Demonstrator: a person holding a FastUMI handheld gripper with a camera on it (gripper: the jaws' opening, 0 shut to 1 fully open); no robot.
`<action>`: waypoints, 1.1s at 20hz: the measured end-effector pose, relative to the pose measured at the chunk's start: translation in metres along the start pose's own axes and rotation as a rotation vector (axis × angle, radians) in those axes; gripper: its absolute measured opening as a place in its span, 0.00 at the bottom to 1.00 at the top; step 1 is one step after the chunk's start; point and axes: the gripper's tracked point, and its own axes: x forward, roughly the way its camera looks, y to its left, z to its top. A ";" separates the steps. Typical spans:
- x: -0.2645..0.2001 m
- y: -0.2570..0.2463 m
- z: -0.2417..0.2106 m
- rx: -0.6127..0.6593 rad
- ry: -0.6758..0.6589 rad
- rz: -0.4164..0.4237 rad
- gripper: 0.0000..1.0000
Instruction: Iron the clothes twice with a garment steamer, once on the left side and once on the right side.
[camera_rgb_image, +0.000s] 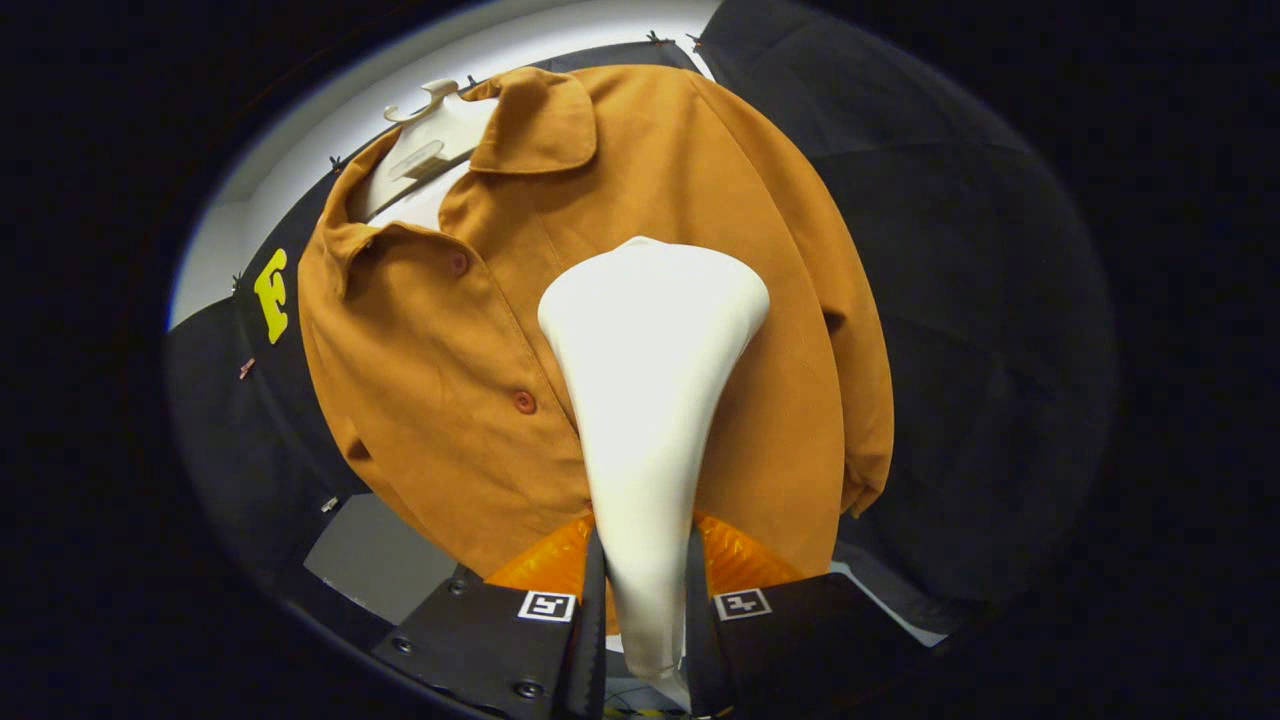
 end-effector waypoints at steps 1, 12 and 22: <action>0.003 -0.003 -0.010 0.009 0.018 -0.004 0.36; 0.017 -0.042 -0.090 0.059 0.185 -0.071 0.36; 0.011 -0.062 -0.142 0.119 0.287 -0.137 0.36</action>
